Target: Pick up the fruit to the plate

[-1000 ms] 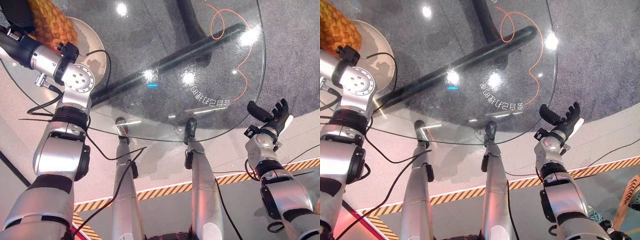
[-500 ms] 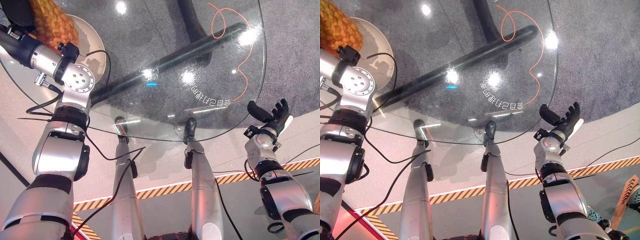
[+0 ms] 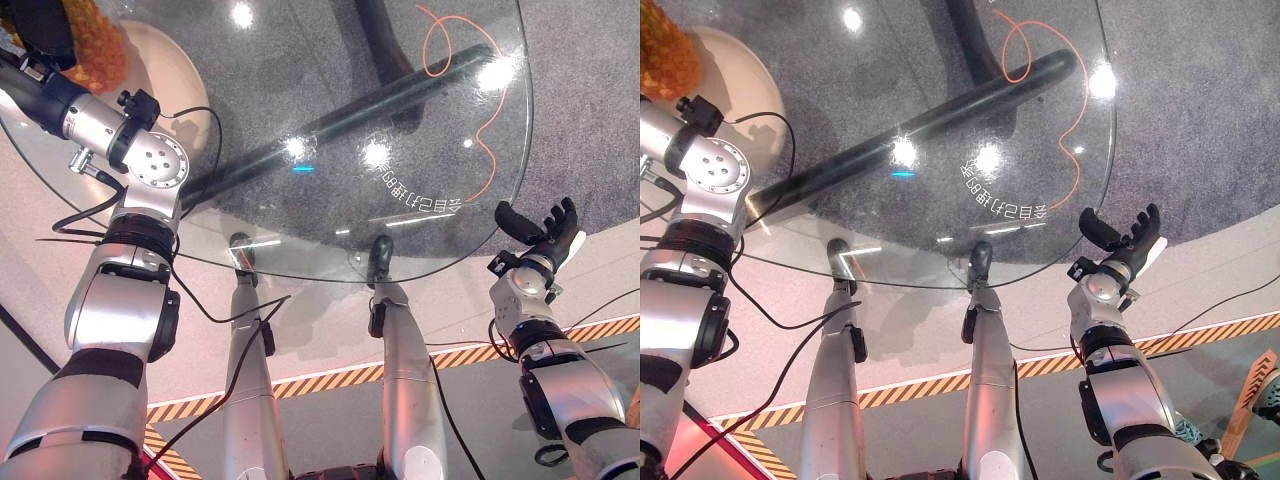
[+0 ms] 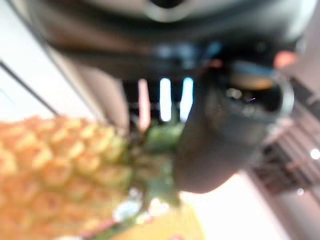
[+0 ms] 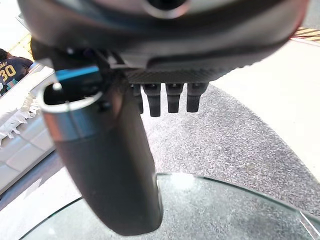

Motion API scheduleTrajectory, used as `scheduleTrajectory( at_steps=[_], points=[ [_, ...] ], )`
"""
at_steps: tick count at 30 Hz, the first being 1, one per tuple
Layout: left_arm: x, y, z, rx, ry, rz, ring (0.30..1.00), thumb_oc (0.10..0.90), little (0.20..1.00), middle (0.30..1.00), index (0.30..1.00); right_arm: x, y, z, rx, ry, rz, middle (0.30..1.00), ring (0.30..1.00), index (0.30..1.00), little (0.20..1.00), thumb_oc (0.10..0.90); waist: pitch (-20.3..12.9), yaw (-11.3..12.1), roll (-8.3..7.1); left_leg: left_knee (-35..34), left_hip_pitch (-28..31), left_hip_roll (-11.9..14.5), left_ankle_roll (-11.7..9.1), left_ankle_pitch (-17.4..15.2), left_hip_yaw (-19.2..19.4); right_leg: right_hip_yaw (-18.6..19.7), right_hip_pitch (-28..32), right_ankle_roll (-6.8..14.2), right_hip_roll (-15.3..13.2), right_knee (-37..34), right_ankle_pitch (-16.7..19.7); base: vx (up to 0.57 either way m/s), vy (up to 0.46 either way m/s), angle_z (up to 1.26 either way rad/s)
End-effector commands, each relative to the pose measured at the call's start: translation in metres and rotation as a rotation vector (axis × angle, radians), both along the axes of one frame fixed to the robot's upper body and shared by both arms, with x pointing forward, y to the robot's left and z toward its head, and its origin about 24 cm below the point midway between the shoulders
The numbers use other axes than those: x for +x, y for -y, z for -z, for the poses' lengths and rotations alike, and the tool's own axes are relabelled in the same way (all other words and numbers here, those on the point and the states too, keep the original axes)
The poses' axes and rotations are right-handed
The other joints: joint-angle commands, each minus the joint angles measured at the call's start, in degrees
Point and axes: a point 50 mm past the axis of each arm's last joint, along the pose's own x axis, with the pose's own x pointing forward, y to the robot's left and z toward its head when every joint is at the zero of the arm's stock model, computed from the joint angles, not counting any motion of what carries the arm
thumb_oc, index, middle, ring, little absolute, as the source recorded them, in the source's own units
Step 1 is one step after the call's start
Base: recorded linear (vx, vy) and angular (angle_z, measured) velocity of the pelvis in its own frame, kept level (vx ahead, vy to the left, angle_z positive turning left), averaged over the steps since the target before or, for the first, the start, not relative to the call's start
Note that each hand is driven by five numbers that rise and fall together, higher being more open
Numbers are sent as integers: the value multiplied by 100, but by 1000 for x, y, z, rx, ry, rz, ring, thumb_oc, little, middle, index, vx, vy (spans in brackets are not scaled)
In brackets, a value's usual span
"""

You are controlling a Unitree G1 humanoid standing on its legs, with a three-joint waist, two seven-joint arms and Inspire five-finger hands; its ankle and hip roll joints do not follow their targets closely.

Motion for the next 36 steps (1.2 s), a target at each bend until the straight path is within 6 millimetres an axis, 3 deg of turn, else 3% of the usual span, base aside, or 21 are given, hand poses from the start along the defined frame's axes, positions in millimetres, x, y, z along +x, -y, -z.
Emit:
scheduleTrajectory(
  at_steps=[1,17,25,26,27,28,36],
  points=[
    [-22,-22,-36,9,202,-39,469,298,398,469,469,-25,20,37,43,-157,135,900,900,900,900,800,-97,143,-157,1000,-137,-77,111,-993,-28,48,260,-332,691,-516,388,-25,-30,1],
    [-19,-15,-27,31,195,8,465,292,392,465,465,-25,15,40,60,-153,148,900,900,900,900,800,-97,239,-187,1250,-181,-43,113,-1081,-141,-2,261,-384,732,-176,182,-15,-28,0],
    [-17,-12,-19,41,180,36,502,336,436,502,502,-27,15,45,68,-160,146,900,900,900,900,800,-97,290,-191,1376,-140,-23,104,-1181,-168,-35,306,-406,747,24,25,1,-14,0],
    [-16,-12,-18,40,179,38,526,364,464,526,526,-28,15,46,68,-160,146,900,900,900,900,800,-97,296,-193,1397,-147,-19,104,-1186,-170,-40,305,-410,746,43,15,-13,-34,0],
    [-16,-11,-16,40,171,43,594,443,543,594,594,-28,14,46,70,-158,147,900,900,900,900,800,-97,309,-195,1407,-138,-18,107,-1191,-179,-49,315,-413,748,65,3,0,0,0],
    [-15,-10,-13,35,164,45,900,800,900,900,900,-28,13,46,70,-158,147,900,900,900,900,800,-97,315,-194,1427,-134,-14,106,-1197,-180,-53,321,-417,750,95,-14,0,0,0],
    [-14,-13,-4,37,142,59,900,800,900,900,900,-31,17,48,81,-157,158,900,900,900,900,800,-97,356,-204,1566,-69,-12,114,-1263,-217,-60,395,-439,747,223,-86,-10,-17,3]
  ],
)
